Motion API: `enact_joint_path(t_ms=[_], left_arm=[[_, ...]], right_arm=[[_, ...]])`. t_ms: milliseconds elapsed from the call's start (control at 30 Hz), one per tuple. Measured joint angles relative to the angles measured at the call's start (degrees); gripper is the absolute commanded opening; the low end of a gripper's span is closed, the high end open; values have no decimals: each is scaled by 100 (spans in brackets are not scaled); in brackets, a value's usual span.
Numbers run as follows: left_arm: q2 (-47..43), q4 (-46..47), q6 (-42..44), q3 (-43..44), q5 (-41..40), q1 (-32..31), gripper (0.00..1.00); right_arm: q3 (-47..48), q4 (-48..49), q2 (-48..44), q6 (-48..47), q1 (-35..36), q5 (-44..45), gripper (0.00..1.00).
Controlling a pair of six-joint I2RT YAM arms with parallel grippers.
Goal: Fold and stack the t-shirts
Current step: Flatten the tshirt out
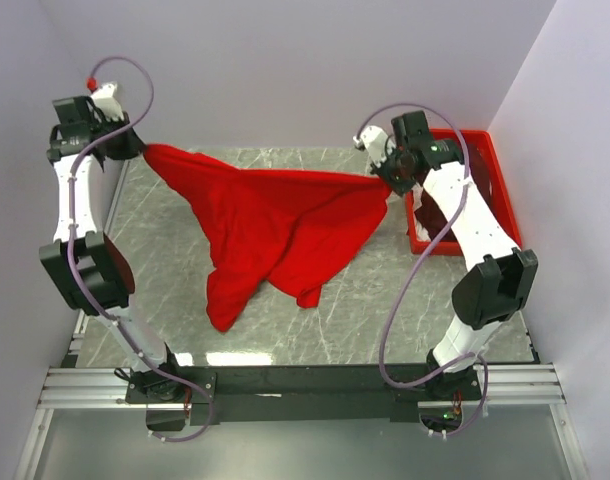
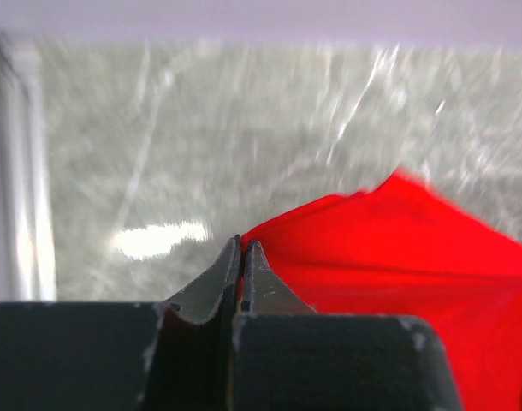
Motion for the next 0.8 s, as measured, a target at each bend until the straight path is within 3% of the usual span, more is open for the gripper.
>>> enact_joint_path(t_ms=[400,533,800], left_arm=[[-1510,1113,-203,79,144,321,0],[-2483,1801,-372,-354,116,616,0],[-4385,2691,-413,-1248,-243,1158,0]], right_arm=[[2218,221,-31,-693,356,1231,0],[2024,557,-520,-741,656,1635,0],[881,1338,-2402,-927,1602,2739,0]])
